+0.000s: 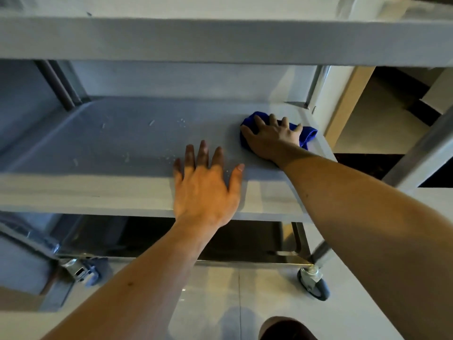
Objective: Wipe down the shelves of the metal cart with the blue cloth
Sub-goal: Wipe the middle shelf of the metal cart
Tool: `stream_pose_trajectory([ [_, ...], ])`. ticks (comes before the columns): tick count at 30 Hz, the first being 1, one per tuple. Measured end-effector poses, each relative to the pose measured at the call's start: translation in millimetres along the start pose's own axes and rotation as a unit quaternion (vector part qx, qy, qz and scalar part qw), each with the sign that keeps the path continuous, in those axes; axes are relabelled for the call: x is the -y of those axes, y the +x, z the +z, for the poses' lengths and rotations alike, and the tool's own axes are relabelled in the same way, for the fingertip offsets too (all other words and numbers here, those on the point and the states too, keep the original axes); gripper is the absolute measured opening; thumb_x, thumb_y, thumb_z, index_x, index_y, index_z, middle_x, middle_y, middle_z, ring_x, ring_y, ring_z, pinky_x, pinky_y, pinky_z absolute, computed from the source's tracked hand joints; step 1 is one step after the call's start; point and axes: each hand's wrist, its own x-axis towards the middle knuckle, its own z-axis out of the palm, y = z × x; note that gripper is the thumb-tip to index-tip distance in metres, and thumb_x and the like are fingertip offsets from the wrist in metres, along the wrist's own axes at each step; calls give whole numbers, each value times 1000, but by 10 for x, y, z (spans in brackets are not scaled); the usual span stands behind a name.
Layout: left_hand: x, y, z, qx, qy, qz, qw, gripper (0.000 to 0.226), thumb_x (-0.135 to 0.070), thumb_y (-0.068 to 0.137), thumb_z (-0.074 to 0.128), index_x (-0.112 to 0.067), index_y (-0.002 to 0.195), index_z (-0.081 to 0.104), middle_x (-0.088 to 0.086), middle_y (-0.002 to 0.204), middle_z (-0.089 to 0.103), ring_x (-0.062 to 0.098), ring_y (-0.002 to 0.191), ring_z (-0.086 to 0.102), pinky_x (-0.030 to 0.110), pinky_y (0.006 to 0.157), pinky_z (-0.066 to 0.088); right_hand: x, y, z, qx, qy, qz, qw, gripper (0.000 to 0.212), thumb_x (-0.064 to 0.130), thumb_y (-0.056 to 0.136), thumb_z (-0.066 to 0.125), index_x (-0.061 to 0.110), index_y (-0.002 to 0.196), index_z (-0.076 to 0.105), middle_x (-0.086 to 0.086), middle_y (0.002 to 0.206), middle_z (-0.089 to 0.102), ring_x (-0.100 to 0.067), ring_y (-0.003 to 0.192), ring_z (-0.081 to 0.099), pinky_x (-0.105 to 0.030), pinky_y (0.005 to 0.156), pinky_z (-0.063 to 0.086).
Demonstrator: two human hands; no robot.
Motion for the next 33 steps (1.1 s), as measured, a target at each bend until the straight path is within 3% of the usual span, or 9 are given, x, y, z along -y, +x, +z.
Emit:
stream_pose_trajectory([
  [9,18,-67,-22,-15,-6,0,1000,73,-66,95,5,-28,153,27,8,165,16,31,151,8,55,121,12,158,-972,-19,24,3,-33,999,76,76,91,11,40,158,10,-5,167,12,-38,151,6,-71,113,0],
  [19,159,-150,-147,-50,-206,8,977,63,-51,96,22,-21,148,42,10,161,28,29,150,15,48,121,15,521,-1727,-84,25,1,-78,997,63,62,99,12,41,158,6,-7,169,5,-40,152,2,-69,116,0],
  [25,700,-158,-206,-78,-86,-34,993,55,-51,100,33,-21,145,43,11,155,38,34,146,25,55,114,28,849,-1694,-51,15,1,-114,993,71,70,95,9,40,158,9,-10,169,6,-43,151,4,-71,114,2],
  [30,1121,-234,-182,-113,-14,37,993,41,-46,99,45,-18,126,57,10,127,55,31,120,48,50,97,42,888,-1451,-43,20,4,-111,994,77,79,91,10,42,158,11,-9,168,8,-43,150,8,-72,113,3],
  [33,1143,-390,-89,-109,23,53,992,37,-44,100,36,-20,113,61,7,117,56,28,108,49,47,90,41,957,-1270,18,25,2,-102,995,78,80,89,9,43,157,8,-8,169,5,-42,151,5,-71,113,-1],
])
